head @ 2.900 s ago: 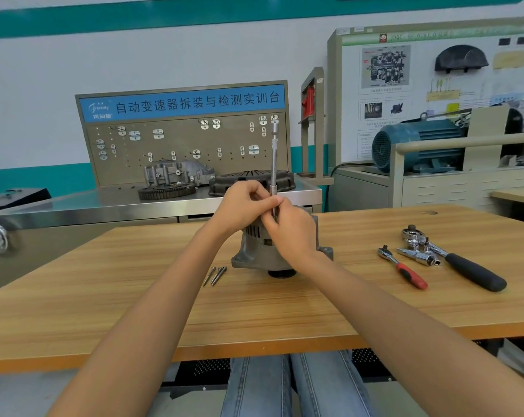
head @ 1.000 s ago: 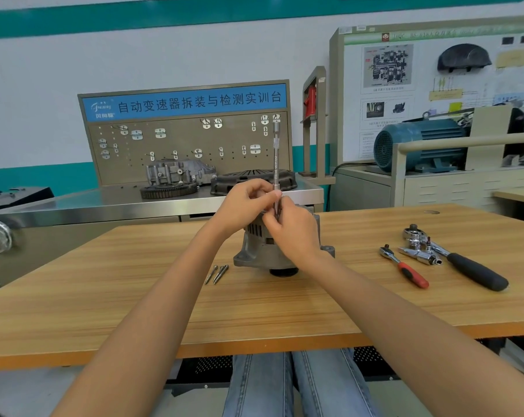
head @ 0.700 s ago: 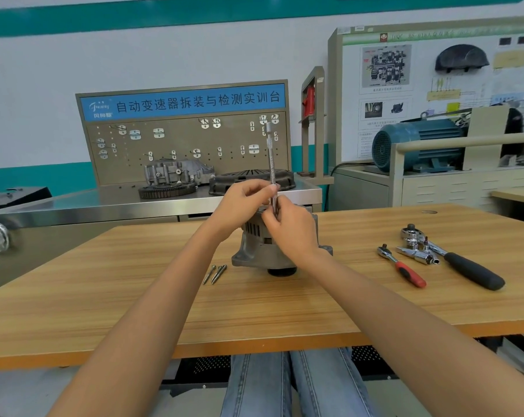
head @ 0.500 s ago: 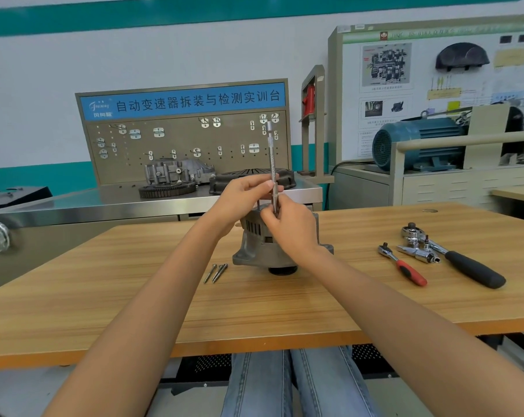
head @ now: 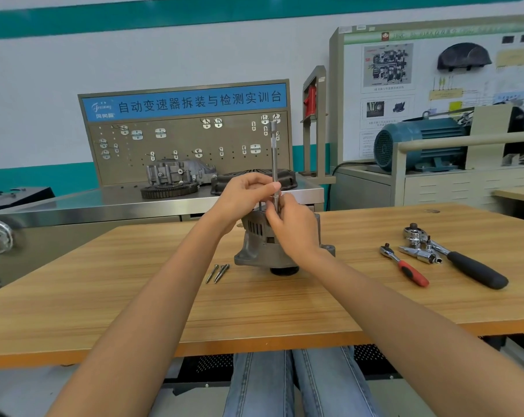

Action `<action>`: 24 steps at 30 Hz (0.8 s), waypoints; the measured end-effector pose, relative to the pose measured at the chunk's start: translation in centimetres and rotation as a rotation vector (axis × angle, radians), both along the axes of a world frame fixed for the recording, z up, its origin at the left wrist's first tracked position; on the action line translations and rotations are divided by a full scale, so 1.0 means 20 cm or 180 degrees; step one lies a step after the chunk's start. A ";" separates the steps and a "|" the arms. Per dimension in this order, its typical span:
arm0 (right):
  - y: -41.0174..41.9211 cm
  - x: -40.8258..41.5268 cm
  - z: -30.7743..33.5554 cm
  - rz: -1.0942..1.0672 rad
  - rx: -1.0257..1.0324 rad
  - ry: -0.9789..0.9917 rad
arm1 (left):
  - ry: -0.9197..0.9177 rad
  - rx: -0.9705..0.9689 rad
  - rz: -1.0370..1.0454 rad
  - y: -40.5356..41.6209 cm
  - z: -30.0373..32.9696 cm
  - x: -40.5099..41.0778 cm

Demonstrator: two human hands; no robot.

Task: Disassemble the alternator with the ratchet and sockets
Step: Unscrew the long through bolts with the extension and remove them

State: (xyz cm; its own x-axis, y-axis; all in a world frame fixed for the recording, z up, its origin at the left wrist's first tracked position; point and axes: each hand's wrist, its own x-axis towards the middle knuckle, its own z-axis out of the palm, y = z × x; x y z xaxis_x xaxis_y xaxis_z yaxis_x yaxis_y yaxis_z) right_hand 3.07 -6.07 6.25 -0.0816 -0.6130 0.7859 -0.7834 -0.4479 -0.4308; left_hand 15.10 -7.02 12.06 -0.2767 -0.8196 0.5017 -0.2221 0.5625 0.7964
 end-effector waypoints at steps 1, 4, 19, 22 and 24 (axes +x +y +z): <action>0.00 0.00 0.00 -0.0028 -0.0031 0.0046 | 0.0014 0.0010 0.0023 0.00 0.00 0.00; 0.01 0.00 0.00 -0.0065 -0.0086 0.0163 | 0.0028 0.0007 0.0057 -0.01 0.00 -0.02; 0.00 0.00 0.01 -0.0061 0.0062 0.0162 | -0.0003 0.0109 -0.0097 -0.02 -0.02 -0.01; 0.00 0.00 0.01 0.0008 0.0035 0.0132 | 0.0163 0.0103 0.0001 -0.03 -0.02 -0.01; 0.01 -0.01 0.02 -0.0009 0.0036 0.0146 | 0.0166 0.0091 0.0062 -0.04 -0.02 -0.02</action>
